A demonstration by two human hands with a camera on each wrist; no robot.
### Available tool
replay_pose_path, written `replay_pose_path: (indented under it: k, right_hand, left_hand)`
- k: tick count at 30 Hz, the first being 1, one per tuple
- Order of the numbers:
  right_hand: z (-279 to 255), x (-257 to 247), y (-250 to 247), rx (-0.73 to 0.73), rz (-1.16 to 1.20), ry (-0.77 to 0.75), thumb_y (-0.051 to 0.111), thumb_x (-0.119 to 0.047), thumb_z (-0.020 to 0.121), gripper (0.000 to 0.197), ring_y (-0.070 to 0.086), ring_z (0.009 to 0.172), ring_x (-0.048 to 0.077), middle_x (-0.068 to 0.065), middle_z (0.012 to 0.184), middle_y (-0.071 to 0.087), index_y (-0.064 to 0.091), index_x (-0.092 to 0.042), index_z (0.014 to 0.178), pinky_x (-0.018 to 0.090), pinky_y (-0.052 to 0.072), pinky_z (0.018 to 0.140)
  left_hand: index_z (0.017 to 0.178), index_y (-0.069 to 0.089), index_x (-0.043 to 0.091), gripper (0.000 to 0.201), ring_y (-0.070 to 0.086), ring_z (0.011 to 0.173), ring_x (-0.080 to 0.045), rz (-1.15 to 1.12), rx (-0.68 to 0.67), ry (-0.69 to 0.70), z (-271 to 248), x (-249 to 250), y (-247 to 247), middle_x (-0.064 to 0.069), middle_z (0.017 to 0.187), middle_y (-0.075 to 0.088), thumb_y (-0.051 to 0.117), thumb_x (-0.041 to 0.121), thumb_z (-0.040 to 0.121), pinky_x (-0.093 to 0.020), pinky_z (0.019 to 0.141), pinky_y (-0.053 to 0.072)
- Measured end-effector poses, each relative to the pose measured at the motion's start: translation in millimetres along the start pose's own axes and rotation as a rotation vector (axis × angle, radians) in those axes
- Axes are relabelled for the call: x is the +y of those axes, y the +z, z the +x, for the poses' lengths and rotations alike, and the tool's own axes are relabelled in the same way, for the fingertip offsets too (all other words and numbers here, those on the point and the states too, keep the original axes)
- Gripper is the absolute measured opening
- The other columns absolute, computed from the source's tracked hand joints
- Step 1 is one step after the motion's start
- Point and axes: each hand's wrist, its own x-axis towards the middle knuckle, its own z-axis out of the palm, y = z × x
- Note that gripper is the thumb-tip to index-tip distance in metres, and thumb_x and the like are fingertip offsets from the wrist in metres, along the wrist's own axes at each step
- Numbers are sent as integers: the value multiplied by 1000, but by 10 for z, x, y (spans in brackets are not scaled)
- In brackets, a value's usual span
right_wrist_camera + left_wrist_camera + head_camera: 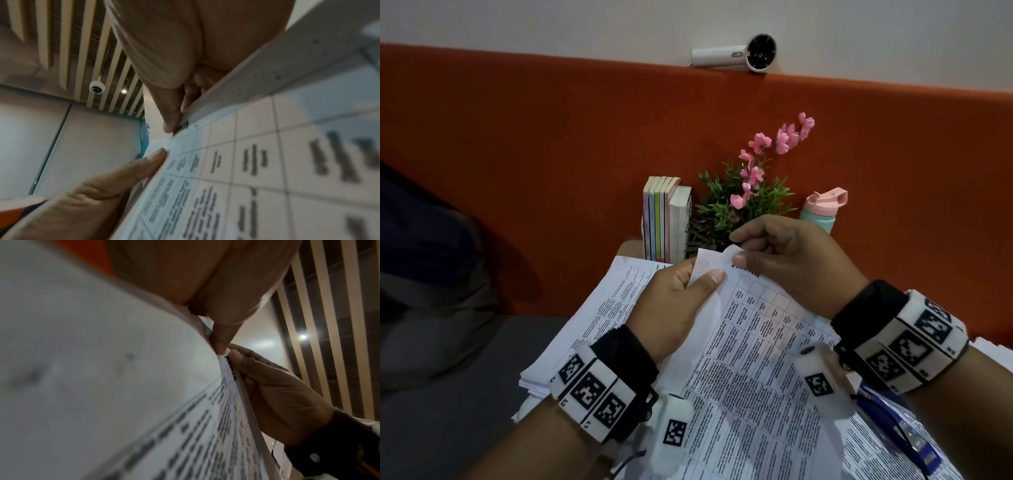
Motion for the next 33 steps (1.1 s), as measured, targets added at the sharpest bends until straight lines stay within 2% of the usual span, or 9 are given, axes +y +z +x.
replay_pose_path:
  k: [3,6,9,12,17,25,29,31,33]
  right_hand:
    - [13,2,-21,-6,29,32,78,-23,80,15,67,77,25,5,81,71,72,-16,92,36,57,70]
    - [25,22,-35,-17,80,75,77,-20,81,12,68,81,29,7,83,73,73,-14,91,41,57,76]
    - [25,25,-69,-61,50,81,76,-23,83,10,68,82,27,5,84,73,73,-16,90,40,56,75]
    - [10,4,-93,-99,56,71,73,-26,85,10,64,75,15,3,83,72,72,-16,89,30,53,70]
    - [-3,-4,-58,-113,24,22,65,-31,90,19,63,80,29,11,87,69,68,-13,91,42,53,74]
    - [-27,-29,-15,-92,-75,-62,58,-34,96,21,62,77,25,4,84,67,65,-16,89,44,51,70]
    - [-30,-29,-14,-64,-113,-86,59,-31,96,17,60,76,22,2,82,66,64,-17,89,41,50,69]
    - [-33,-27,-18,-48,-160,-104,60,-30,96,15,59,75,18,-1,82,65,64,-18,89,37,50,67]
    - [-43,-49,-22,-40,-202,-128,61,-29,95,12,60,75,12,-4,83,67,66,-19,89,32,48,66]
  left_hand:
    - [107,72,20,18,74,85,-17,28,11,28,-23,7,2,-2,95,78,56,18,100,-26,72,57]
    - [107,72,20,18,74,84,-18,56,23,47,-40,9,-2,-2,93,78,56,19,100,-28,71,58]
    - [111,71,21,19,74,89,-21,76,13,59,-58,19,1,-3,97,78,56,22,99,-38,80,60]
    - [113,70,20,20,74,90,-21,93,6,88,-81,33,6,-4,97,77,56,22,100,-41,81,60]
    - [129,64,25,30,70,106,-13,123,-10,175,-112,64,21,4,113,74,56,21,100,-40,91,57]
    - [131,65,18,33,60,121,-2,117,29,214,-97,51,38,16,126,67,57,21,98,-35,104,50]
    - [125,68,18,29,66,115,-13,56,25,167,-94,39,39,4,122,71,55,22,99,-38,99,53]
    - [116,72,21,27,71,105,-20,-14,12,97,-108,48,32,-3,110,75,51,27,100,-41,94,56]
    - [107,75,19,29,72,101,-25,-100,-22,9,-121,60,8,-8,106,76,50,31,99,-47,96,54]
